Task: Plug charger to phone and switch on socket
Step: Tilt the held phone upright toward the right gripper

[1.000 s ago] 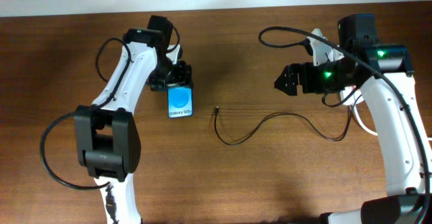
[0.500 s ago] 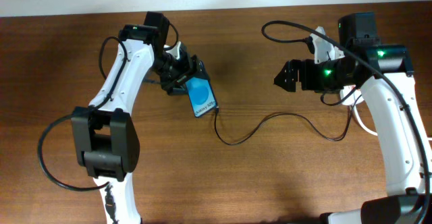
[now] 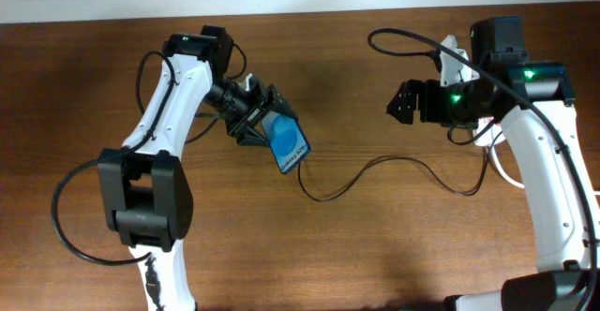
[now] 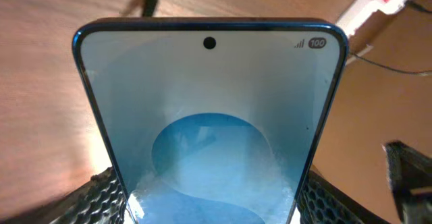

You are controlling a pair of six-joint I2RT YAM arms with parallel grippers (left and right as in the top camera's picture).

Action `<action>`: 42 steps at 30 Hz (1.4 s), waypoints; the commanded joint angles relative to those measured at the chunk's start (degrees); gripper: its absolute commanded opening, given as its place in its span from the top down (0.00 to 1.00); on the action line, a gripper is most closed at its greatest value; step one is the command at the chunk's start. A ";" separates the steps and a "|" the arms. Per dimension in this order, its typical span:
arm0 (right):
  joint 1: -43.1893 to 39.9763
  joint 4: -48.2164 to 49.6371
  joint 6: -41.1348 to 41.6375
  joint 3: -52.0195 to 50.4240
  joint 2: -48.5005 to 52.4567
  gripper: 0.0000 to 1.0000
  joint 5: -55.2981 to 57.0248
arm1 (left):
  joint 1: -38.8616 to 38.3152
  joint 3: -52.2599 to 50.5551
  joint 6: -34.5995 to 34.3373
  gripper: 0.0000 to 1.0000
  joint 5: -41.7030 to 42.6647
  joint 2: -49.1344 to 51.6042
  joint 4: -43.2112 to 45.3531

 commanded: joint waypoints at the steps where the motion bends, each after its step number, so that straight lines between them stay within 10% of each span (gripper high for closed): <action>1: 0.31 0.37 3.56 1.03 0.09 0.00 4.35 | 0.46 1.46 -2.84 1.00 8.02 -0.02 -0.46; 42: 0.31 0.98 7.48 1.03 5.84 0.00 11.17 | 0.46 1.46 -22.60 1.00 35.47 -0.02 -1.68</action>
